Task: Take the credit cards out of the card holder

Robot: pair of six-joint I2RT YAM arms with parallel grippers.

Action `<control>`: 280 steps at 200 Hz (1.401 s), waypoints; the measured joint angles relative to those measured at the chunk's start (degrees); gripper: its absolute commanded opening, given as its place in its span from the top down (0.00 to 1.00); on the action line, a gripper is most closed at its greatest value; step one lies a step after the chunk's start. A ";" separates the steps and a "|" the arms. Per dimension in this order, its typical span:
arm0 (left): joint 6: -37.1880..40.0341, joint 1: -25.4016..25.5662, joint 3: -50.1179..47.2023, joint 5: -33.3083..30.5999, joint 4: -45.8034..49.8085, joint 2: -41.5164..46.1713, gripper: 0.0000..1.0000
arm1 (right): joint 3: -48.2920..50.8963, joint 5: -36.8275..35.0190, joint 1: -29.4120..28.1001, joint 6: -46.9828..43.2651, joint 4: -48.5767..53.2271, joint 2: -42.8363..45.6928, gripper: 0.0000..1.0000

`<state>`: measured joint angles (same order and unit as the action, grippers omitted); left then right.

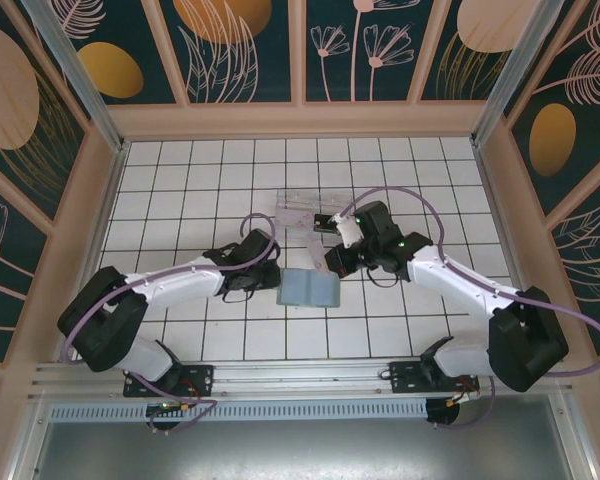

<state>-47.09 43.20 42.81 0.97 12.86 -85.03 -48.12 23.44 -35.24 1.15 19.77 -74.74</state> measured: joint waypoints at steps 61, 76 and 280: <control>-1.97 -3.13 -7.82 2.05 -2.40 3.85 0.82 | -14.75 -7.34 -0.11 -28.68 11.15 -7.10 1.00; -2.49 -3.41 -9.09 2.47 -3.06 5.01 0.81 | -18.53 -8.00 -0.11 -34.42 13.57 -10.34 1.00; -4.31 -4.59 -13.64 2.80 -4.31 11.19 0.80 | -64.67 -17.66 -2.40 -59.21 34.77 -48.17 1.00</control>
<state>-51.40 38.61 29.17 3.77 8.56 -73.84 -112.79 5.78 -37.65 -58.06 54.54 -122.91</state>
